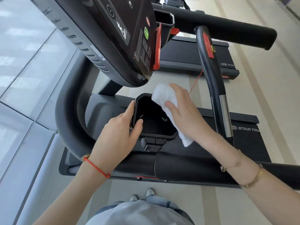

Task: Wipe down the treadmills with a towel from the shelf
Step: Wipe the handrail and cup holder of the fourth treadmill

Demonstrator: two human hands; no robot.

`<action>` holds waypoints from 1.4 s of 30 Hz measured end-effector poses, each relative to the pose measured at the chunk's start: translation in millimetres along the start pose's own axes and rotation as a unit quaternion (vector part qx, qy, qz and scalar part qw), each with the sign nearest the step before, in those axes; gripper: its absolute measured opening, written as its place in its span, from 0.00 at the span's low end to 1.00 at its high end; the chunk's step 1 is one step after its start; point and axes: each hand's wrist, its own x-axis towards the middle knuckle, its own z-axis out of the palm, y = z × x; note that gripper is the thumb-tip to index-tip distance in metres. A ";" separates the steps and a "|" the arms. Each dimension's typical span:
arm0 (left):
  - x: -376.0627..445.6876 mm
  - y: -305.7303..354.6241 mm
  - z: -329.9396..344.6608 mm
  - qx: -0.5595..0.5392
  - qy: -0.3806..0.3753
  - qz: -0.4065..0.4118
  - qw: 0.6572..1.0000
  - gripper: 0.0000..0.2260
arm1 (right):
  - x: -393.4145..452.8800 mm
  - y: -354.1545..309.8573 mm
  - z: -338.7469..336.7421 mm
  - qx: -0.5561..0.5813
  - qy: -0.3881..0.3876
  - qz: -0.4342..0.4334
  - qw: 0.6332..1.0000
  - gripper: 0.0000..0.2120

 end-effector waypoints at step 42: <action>1.2 -7.6 3.3 -0.010 0.041 -0.036 0.998 0.29 | 21.8 25.1 -10.5 -0.029 -0.053 -0.118 0.991 0.18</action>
